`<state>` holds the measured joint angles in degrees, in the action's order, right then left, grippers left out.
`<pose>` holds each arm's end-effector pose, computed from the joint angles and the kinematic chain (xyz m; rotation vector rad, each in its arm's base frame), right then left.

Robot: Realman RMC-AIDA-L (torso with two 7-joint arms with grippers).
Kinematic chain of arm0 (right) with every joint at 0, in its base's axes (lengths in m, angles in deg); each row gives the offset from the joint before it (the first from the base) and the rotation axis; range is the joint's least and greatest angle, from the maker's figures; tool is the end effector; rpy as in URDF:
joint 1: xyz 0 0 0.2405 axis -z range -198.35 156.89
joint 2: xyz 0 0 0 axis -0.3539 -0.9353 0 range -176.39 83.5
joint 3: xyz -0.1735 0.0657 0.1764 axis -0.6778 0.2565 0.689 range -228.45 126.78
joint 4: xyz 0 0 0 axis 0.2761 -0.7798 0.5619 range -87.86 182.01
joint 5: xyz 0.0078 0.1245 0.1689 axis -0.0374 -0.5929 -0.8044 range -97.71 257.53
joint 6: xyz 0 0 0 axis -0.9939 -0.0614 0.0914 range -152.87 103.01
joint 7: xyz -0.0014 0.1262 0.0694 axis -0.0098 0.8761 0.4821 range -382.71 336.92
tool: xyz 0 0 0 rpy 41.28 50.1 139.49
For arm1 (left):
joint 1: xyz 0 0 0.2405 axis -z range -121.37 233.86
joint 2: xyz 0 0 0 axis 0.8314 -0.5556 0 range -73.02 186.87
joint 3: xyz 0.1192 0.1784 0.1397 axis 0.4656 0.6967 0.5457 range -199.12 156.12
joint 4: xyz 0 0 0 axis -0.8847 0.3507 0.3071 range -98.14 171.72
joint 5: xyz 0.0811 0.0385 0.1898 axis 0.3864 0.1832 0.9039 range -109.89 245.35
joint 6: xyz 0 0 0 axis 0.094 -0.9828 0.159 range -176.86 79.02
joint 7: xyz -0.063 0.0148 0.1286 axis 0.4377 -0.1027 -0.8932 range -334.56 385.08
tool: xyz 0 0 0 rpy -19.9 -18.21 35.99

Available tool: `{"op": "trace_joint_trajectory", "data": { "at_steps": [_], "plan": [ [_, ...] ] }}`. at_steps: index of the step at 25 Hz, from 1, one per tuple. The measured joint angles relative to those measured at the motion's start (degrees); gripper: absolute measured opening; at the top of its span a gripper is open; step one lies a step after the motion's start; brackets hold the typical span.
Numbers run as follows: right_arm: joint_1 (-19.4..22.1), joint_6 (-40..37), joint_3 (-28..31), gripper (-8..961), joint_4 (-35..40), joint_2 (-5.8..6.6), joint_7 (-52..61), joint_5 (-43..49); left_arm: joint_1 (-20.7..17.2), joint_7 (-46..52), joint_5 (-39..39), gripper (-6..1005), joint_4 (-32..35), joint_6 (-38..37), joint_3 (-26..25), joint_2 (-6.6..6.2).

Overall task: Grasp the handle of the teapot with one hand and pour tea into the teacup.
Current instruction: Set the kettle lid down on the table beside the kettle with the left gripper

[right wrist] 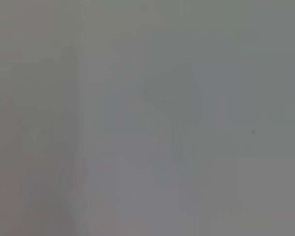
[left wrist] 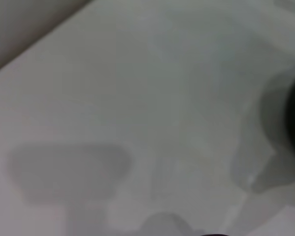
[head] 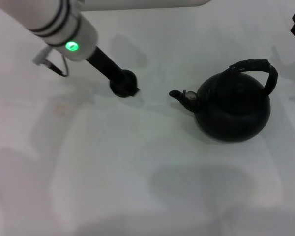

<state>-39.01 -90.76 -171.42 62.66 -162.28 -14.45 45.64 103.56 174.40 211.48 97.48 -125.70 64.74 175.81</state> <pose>0.3448 0.3140 0.0051 -1.6052 0.5060 0.6737 -0.1386 0.3886 -0.0516 -2.6644 -0.8119 0.4579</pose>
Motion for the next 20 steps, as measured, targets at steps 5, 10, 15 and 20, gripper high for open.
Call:
{"op": "trace_joint_trajectory", "data": {
  "at_steps": [5, 10, 15, 20],
  "plan": [
    [0.0, 0.0, 0.0, 863, 0.0, -0.01, 0.0, 0.0, 0.7, 0.1, -1.6, 698, 0.2, 1.9, 6.8, 0.13],
    [0.0, 0.0, 0.0, 863, 0.0, -0.01, 0.0, 0.0, 1.4, 0.4, -3.1, 698, 0.2, 2.0, 11.7, 0.2],
    [-0.1, 0.0, 0.0, 863, 0.0, -0.01, 0.0, 0.0, 1.6, 0.7, -4.1, 699, 0.0, 1.8, 13.2, 0.22],
    [-0.1, -0.1, 0.0, 862, 0.0, -0.01, 0.0, 0.0, 1.2, 1.5, -4.3, 699, -0.3, 1.7, 14.1, 0.29]
  ]
}}
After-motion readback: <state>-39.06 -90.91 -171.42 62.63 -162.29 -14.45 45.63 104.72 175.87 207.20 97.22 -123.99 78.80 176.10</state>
